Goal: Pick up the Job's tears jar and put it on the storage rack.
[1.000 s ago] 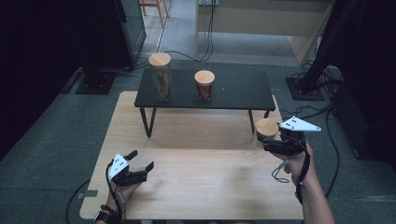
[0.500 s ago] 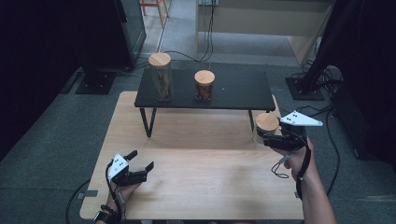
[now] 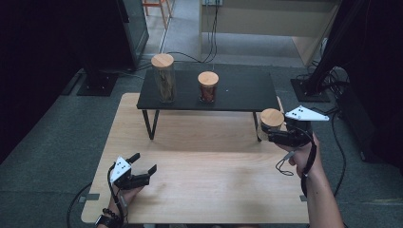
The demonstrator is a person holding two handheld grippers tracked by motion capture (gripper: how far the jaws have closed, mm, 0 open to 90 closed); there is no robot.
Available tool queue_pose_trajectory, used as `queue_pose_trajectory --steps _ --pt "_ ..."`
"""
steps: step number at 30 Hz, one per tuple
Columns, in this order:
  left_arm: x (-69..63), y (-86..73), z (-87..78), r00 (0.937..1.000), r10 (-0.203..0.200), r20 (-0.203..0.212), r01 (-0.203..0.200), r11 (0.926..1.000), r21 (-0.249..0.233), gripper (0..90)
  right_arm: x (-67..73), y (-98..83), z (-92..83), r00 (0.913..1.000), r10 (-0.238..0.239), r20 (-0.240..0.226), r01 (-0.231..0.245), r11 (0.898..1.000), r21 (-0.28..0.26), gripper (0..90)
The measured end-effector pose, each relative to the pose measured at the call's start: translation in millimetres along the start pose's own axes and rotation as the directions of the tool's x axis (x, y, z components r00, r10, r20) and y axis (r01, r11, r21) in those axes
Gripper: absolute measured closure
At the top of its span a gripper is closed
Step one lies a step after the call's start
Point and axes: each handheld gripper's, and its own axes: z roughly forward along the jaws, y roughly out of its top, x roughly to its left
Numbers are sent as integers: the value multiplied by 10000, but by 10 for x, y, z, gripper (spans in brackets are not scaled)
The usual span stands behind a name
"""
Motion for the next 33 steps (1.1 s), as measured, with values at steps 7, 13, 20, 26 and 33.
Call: queue_pose_trajectory --steps 7,13,20,26,33 --pt "-3 -5 -3 10000 4 -12 -4 10000 -30 102 -33 83 28 10000 16 23 -16 10000 -5 254" --pt "0 -7 -3 10000 16 8 -16 10000 -38 102 -50 145 59 10000 17 57 -17 10000 -32 254" --pt "-1 -7 -7 10000 11 17 -11 10000 -36 102 -52 213 120 10000 16 23 -16 10000 -25 253" --pt "-2 -9 -10 10000 2 16 -2 10000 -47 102 -51 292 183 10000 18 -14 -18 10000 -23 253" --pt "17 -12 -14 10000 -47 85 48 10000 -73 102 -27 415 295 10000 11 -51 -11 10000 37 253"
